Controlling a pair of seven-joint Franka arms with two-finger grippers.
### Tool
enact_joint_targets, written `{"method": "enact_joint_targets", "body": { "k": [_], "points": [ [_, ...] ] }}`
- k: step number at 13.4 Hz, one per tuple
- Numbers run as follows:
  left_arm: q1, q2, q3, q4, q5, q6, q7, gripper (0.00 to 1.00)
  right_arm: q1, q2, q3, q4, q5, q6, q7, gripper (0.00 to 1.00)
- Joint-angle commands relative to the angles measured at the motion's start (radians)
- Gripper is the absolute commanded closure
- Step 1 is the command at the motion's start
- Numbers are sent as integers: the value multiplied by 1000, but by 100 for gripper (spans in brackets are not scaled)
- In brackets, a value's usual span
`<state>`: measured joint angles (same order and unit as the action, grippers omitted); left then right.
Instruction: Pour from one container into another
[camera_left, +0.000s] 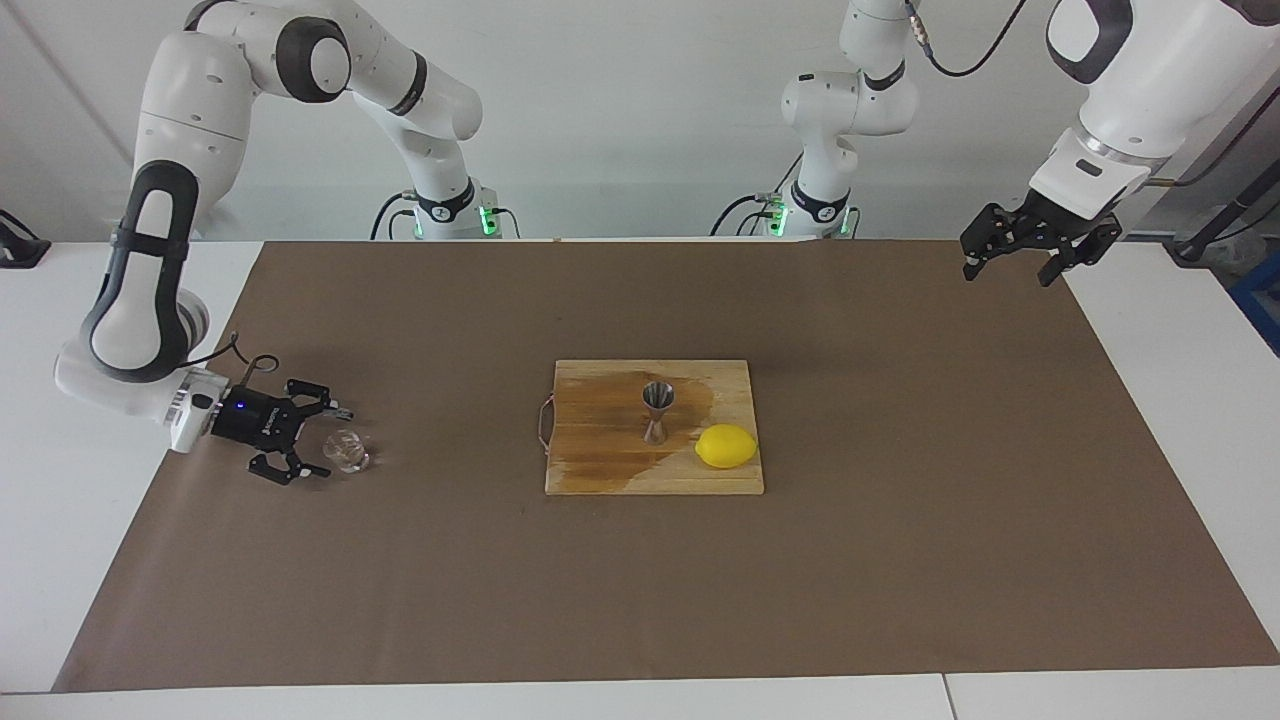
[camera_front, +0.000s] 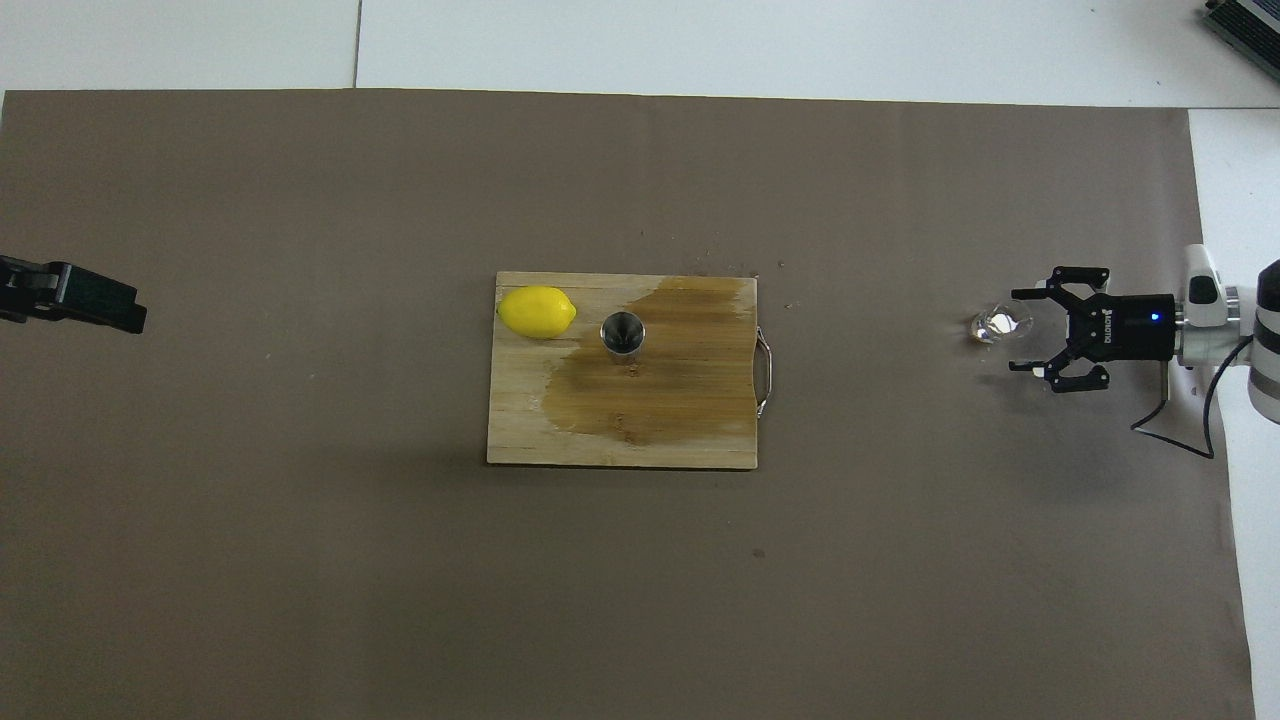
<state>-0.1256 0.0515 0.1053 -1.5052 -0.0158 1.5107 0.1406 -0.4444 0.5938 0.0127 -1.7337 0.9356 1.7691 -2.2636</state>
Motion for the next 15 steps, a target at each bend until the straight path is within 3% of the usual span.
{"method": "enact_joint_targets", "body": {
  "k": [1, 4, 8, 15],
  "points": [
    [98, -4, -107, -13, 49, -17, 1, 0, -22, 17, 16, 17, 45, -26, -25, 0],
    [92, -5, -111, -24, 50, -50, -76, 0, -19, 17, 16, 17, 64, -23, -25, 0],
    [89, -33, -116, -78, 50, 26, -122, 0, -16, 17, 16, 17, 68, -19, -25, 12],
    [96, -30, -116, -73, 39, 94, -127, 0, -8, 18, 16, 17, 89, -4, -25, 26]
  ]
}}
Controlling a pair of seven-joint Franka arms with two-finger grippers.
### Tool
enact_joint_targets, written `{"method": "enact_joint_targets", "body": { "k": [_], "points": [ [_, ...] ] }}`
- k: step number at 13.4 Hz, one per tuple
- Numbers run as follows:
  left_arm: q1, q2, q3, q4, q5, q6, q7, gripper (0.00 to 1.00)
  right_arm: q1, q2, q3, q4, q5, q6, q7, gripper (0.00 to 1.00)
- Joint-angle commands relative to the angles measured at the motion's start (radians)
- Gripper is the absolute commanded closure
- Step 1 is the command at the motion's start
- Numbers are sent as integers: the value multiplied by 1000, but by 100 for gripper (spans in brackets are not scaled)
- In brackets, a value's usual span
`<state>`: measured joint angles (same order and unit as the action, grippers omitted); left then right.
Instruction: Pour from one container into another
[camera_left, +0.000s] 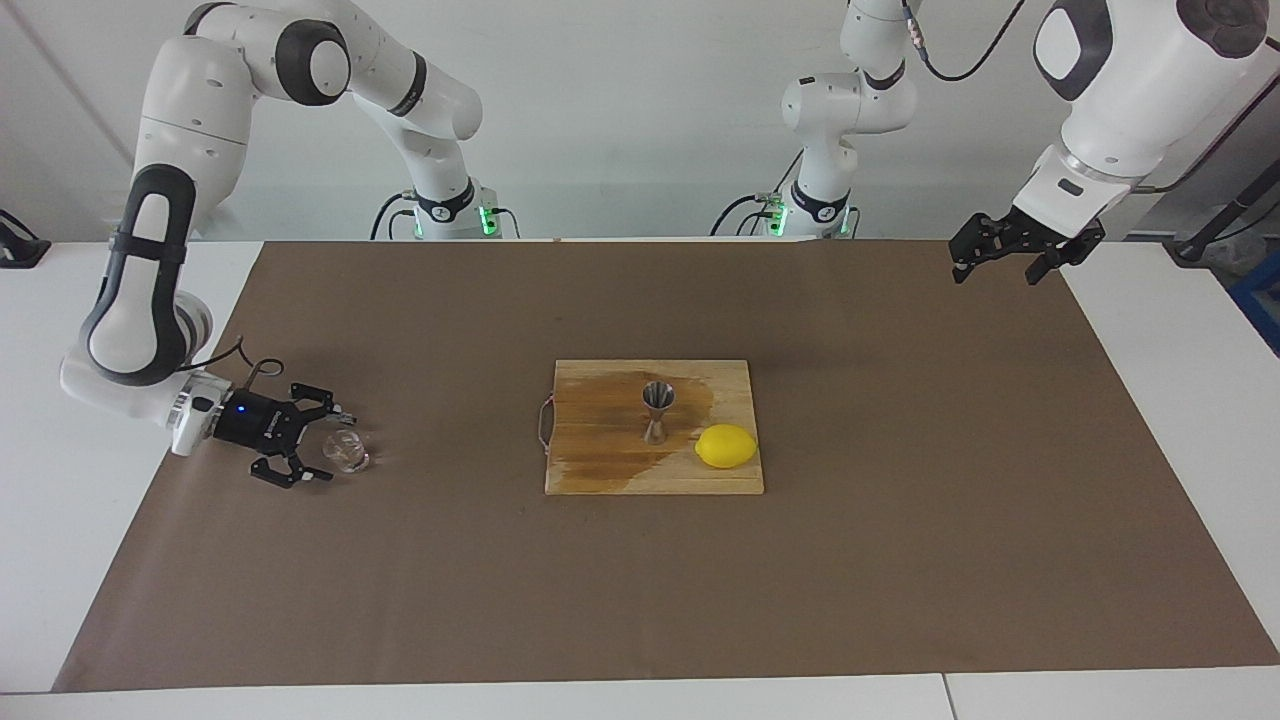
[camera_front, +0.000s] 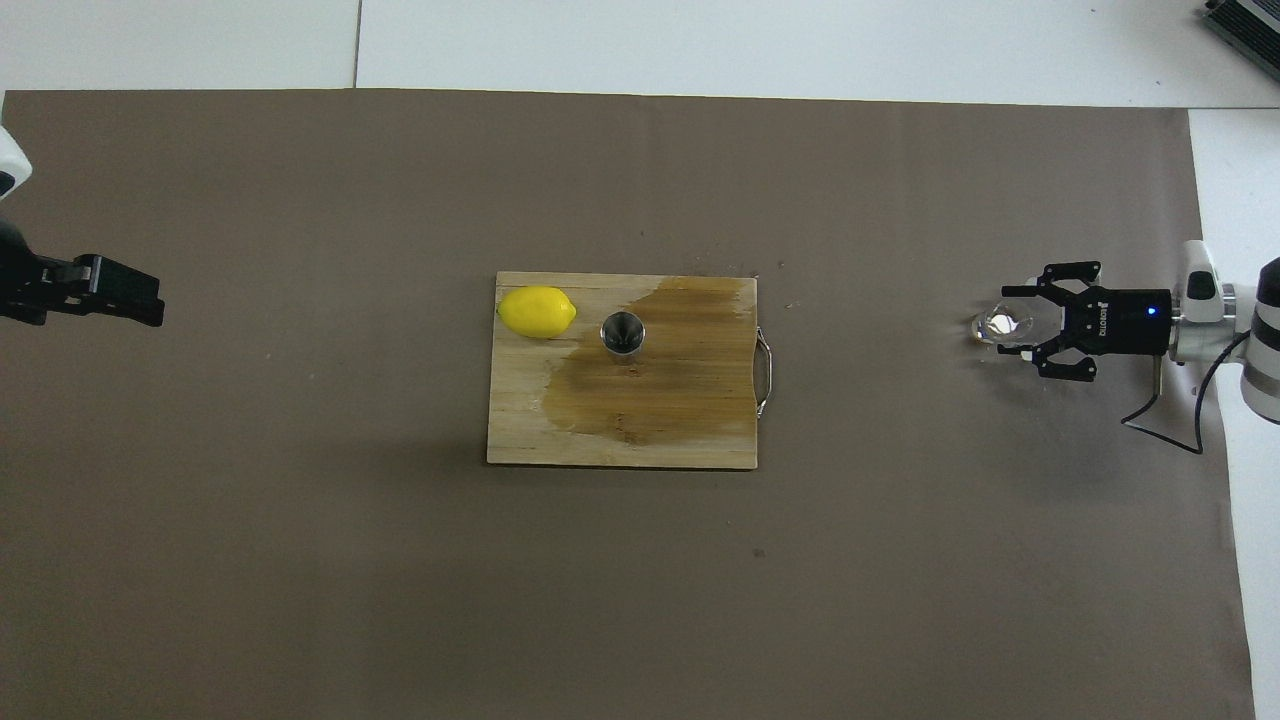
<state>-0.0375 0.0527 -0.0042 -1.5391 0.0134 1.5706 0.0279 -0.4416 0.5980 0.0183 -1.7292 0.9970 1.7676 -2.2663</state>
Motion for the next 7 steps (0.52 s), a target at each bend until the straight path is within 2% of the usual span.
{"method": "enact_joint_targets", "body": {
  "k": [1, 2, 7],
  "points": [
    [8, -31, -7, -41, 8, 32, -14, 0, -12, 14, 11, 14, 23, -2, -22, 32],
    [8, -33, -7, -42, 8, 31, -14, 0, -12, 14, 11, 14, 20, 0, -22, 36],
    [5, -33, -7, -42, 8, -1, -9, 0, -11, 14, 11, 14, 15, 12, -25, 36]
  ]
}}
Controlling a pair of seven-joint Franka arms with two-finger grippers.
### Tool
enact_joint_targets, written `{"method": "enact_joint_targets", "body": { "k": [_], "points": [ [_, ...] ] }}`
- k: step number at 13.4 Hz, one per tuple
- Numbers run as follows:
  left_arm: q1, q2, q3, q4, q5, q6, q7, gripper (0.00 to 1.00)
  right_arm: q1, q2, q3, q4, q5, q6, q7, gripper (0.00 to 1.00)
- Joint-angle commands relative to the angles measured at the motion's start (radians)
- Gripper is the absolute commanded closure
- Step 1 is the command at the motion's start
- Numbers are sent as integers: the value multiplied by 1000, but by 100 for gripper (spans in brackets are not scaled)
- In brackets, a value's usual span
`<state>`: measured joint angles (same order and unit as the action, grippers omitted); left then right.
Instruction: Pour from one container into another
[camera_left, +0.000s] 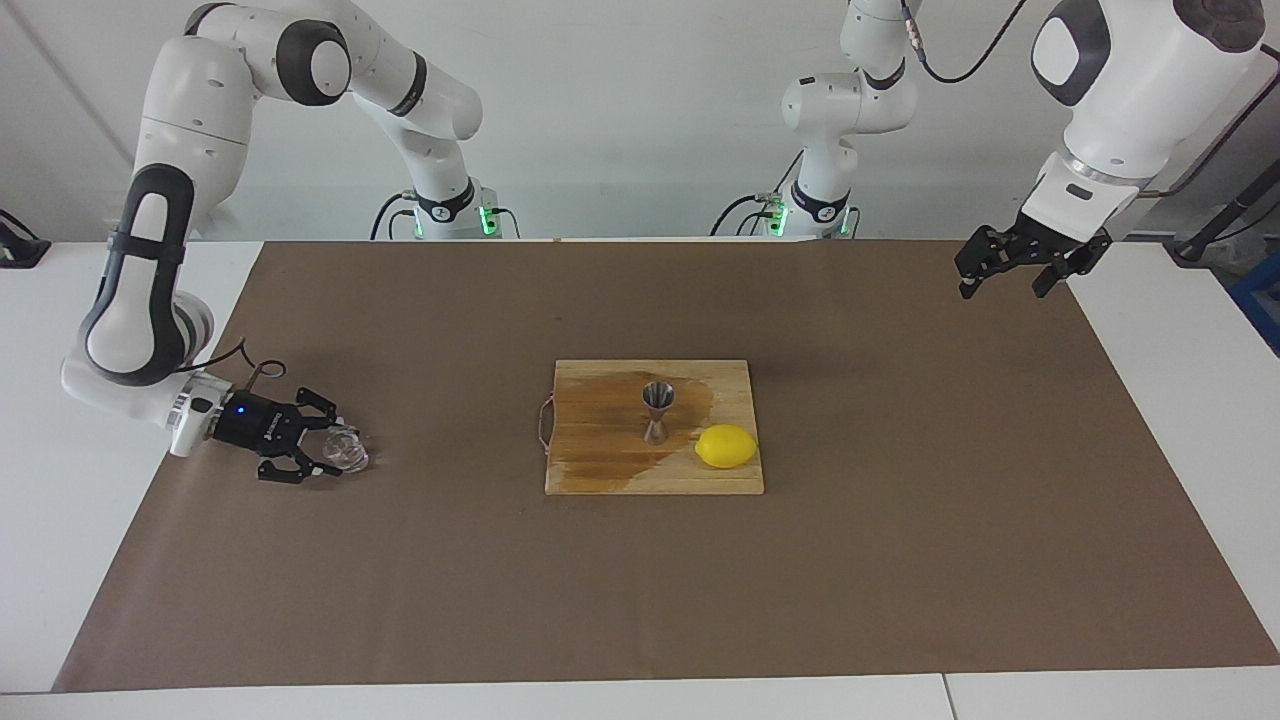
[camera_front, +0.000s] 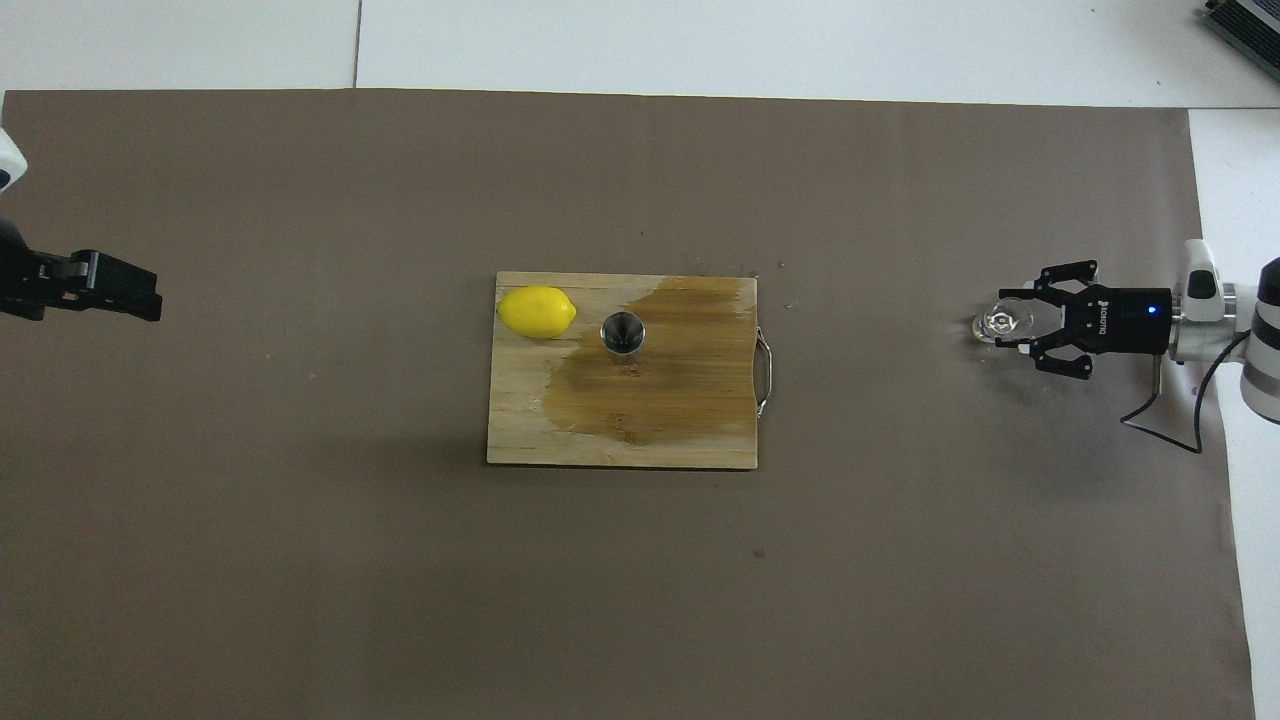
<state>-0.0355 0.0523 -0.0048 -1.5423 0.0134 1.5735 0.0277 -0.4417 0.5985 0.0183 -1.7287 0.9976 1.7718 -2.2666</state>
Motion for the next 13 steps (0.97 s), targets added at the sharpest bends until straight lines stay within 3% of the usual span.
{"method": "enact_joint_targets", "body": {
  "k": [1, 3, 6, 9, 13],
  "points": [
    [0, -34, -6, -39, 7, -15, -9, 0, -11, 15, 11, 12, 13, 9, -27, 37],
    [-7, -34, -8, -39, 7, -33, -11, 0, -11, 15, 9, 12, 13, 9, -34, 63],
    [-3, -34, -6, -39, 7, -65, -9, 0, -9, 14, 11, 14, 13, 9, -33, 90],
    [6, -35, -6, -39, 7, -113, -8, 0, 9, -9, 11, 18, 6, 9, -31, 93],
    [6, -35, -6, -39, 7, -138, -8, 0, 72, -110, 11, 0, -28, 6, -36, 93]
  ]
}}
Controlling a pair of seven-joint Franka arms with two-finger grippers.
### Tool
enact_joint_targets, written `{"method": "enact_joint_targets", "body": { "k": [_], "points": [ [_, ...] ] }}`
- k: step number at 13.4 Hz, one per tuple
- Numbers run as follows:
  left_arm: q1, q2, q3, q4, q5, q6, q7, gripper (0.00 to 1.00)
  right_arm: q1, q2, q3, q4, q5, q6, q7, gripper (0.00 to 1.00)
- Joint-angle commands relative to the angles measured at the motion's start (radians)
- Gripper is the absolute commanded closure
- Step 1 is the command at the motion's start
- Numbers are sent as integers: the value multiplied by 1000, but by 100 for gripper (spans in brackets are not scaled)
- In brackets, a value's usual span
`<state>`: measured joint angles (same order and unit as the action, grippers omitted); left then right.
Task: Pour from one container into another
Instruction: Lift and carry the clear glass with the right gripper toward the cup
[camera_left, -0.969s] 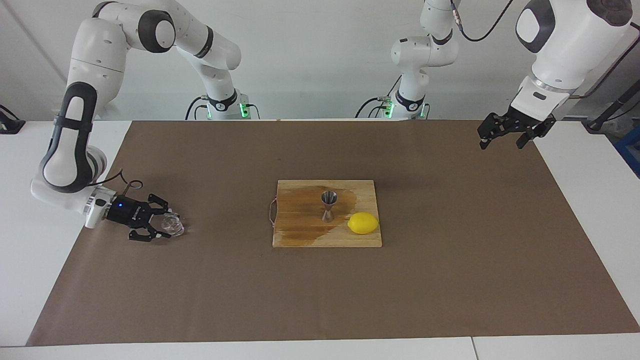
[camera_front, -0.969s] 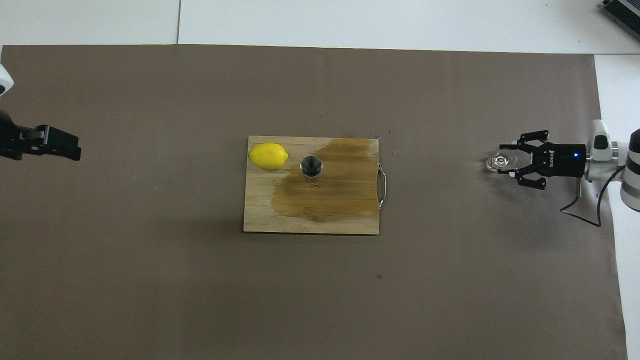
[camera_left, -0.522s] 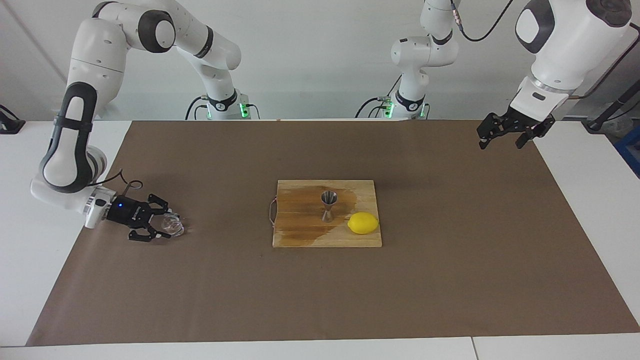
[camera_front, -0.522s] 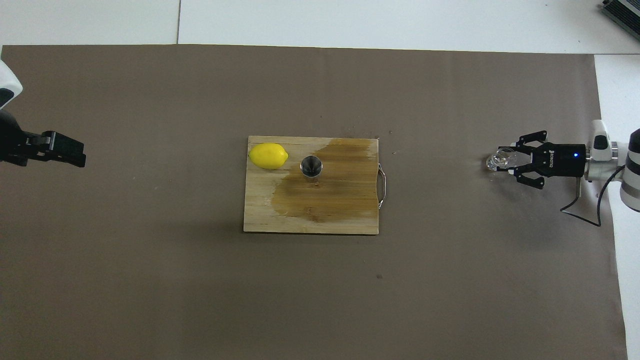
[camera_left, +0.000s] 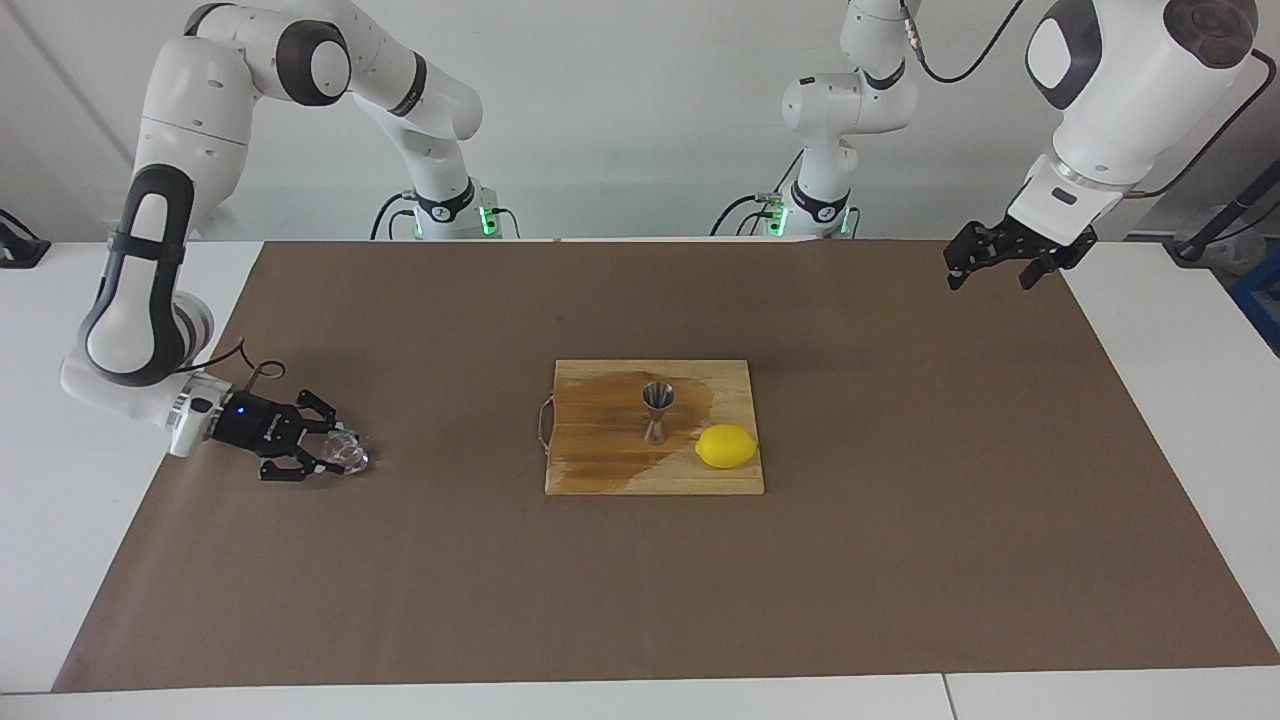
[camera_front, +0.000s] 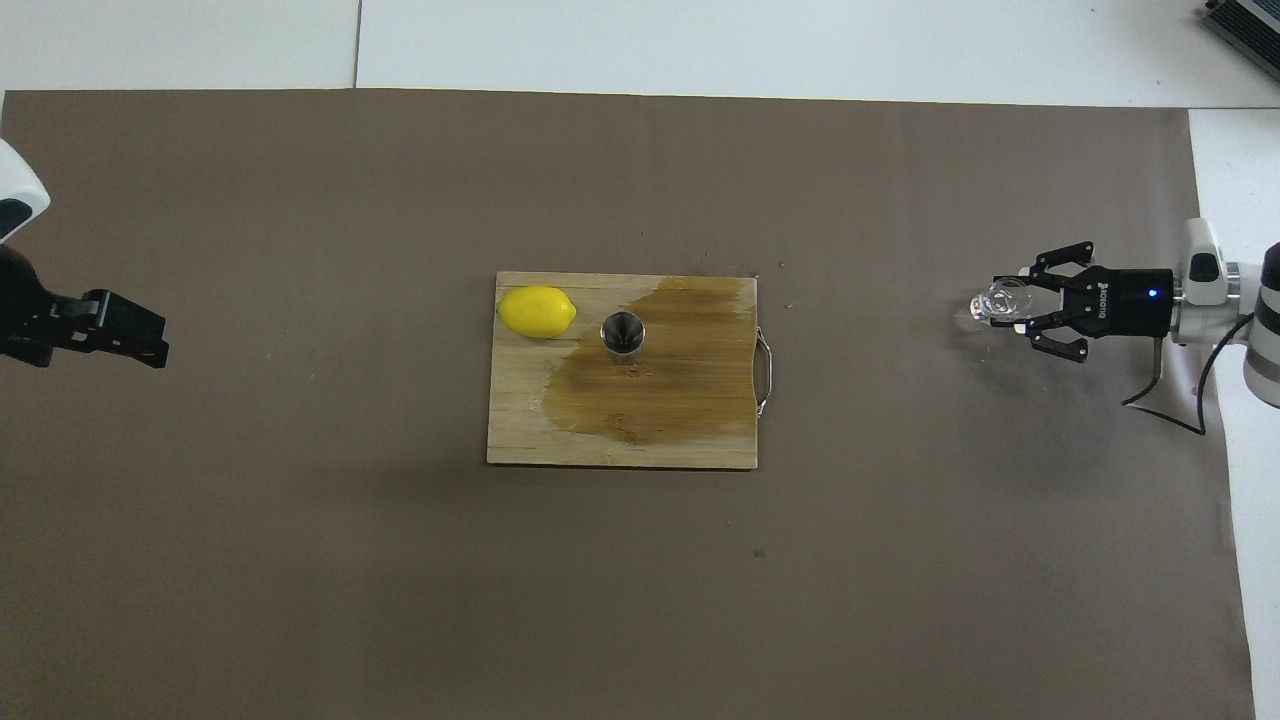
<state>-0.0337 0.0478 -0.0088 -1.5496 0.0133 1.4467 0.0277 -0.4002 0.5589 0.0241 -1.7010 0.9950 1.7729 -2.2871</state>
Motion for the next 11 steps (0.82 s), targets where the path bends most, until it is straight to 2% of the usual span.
{"method": "enact_joint_targets", "body": {
  "k": [1, 7, 11],
  "points": [
    [5, -31, -2, -32, 7, -11, -8, 0, 37, -112, 5, -38, -35, 5, -8, 93],
    [5, -31, -2, -32, 7, -11, -8, 0, 226, -264, -1, -83, -53, 55, 176, 94],
    [5, -31, -2, -32, 7, -11, -8, 0, 361, -275, 5, -94, -38, 173, 290, 94]
  ]
}}
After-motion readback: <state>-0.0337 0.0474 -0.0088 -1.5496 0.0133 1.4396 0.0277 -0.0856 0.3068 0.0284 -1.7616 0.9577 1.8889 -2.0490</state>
